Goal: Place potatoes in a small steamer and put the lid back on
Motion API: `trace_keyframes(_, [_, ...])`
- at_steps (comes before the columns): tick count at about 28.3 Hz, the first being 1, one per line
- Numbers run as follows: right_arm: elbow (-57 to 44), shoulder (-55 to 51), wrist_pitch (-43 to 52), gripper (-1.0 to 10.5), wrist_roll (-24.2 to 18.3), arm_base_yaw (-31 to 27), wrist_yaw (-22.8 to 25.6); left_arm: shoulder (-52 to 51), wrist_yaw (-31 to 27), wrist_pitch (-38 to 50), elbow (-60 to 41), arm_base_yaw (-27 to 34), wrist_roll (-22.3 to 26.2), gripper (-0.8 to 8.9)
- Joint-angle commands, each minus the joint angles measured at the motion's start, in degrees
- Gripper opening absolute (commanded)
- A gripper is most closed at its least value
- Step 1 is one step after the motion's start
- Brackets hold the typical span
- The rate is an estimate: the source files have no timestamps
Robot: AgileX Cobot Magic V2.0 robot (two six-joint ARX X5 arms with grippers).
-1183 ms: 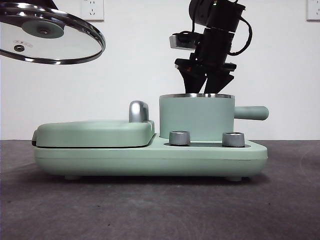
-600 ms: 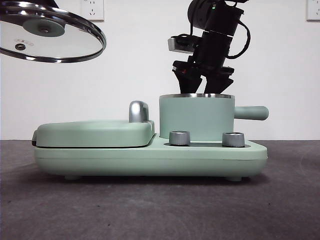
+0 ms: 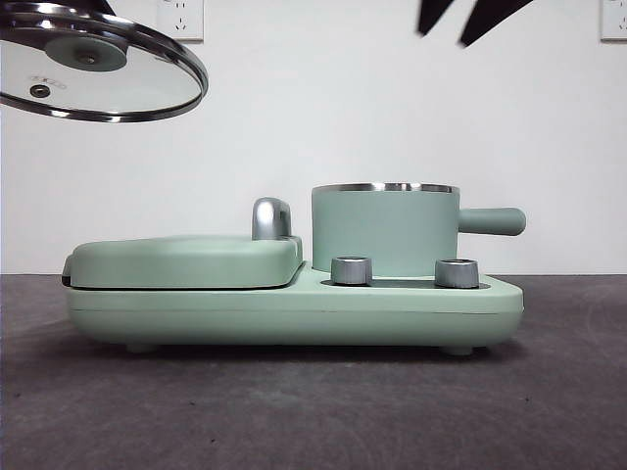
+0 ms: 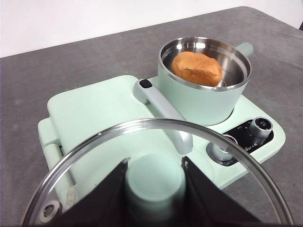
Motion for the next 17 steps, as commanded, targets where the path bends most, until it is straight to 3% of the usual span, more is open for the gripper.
trace_keyframes(1, [-7.5, -7.6, 3.2, 3.3, 0.5, -0.1, 1.2, 0.0, -0.1, 2.0, 0.8, -0.2, -0.3, 0.14])
trace_keyframes(10, [-28.9, -27.9, 10.6, 3.2, 4.7, 0.0, 1.1, 0.8, 1.8, 7.8, 0.8, -0.4, -0.5, 0.14])
trace_keyframes(17, [-37.6, -38.1, 9.5, 3.2, 7.6, 0.0, 1.1, 5.9, 3.1, 13.6, 2.0, -1.2, -0.5, 0.14])
